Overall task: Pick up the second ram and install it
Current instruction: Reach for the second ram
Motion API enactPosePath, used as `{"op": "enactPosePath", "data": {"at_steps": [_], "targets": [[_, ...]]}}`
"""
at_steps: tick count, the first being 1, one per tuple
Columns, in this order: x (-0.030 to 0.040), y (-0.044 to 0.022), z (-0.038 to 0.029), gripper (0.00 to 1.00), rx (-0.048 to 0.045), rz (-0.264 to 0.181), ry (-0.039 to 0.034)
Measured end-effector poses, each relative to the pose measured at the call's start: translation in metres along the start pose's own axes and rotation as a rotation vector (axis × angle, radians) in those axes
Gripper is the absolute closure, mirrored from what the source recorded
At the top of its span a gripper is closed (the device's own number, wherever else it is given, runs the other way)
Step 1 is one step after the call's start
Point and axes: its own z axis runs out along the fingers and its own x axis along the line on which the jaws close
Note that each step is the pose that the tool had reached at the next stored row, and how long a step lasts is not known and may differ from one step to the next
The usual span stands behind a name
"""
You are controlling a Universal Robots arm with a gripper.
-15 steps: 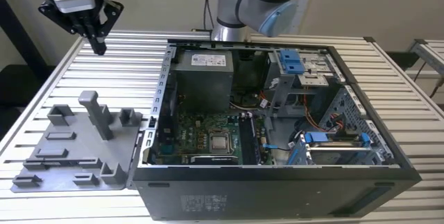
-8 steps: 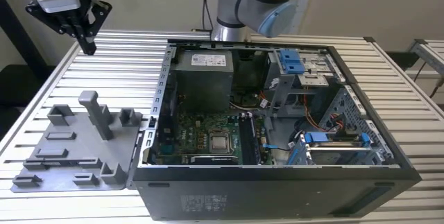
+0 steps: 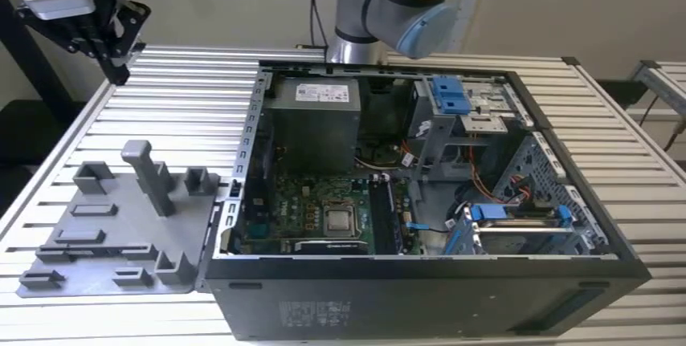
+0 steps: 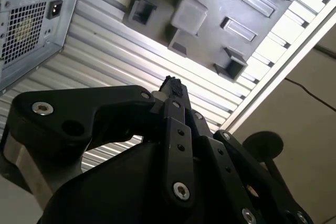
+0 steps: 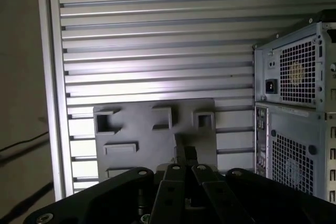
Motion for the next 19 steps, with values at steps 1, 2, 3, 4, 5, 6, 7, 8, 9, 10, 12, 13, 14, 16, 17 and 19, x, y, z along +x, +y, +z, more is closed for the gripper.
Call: {"op": "enactPosePath", "data": {"at_steps": [1,2,3,4,5,6,7,8,9,10,12,13,14,16,17,19], "targets": [[0.0032,-0.0002,0.0001,0.89,0.0,0.0,0.0],[0.0064,-0.0005,0.0001,0.89,0.0,0.0,0.0],[0.0097,-0.0007,0.0002,0.89,0.0,0.0,0.0],[0.0129,-0.0009,0.0003,0.89,0.0,0.0,0.0],[0.0162,-0.0011,0.0004,0.89,0.0,0.0,0.0],[0.0195,-0.0013,0.0006,0.89,0.0,0.0,0.0],[0.0223,-0.0015,0.0007,0.89,0.0,0.0,0.0],[0.0251,-0.0017,0.0009,0.89,0.0,0.0,0.0],[0.0278,-0.0019,0.001,0.89,0.0,0.0,0.0],[0.0304,-0.0021,0.0013,0.89,0.0,-0.001,0.0],[0.035,-0.0025,0.0017,0.89,0.0,-0.002,0.0002],[0.0371,-0.0026,0.002,0.89,0.0,-0.004,0.0002],[0.0391,-0.0028,0.0023,0.89,-0.0001,-0.008,0.0005],[0.0413,-0.0029,0.003,0.89,-0.0003,-0.018,0.0013],[0.0416,-0.003,0.0033,0.89,-0.0005,-0.025,0.0028],[0.0422,-0.003,0.0036,0.89,-0.0002,-0.038,0.0094]]}}
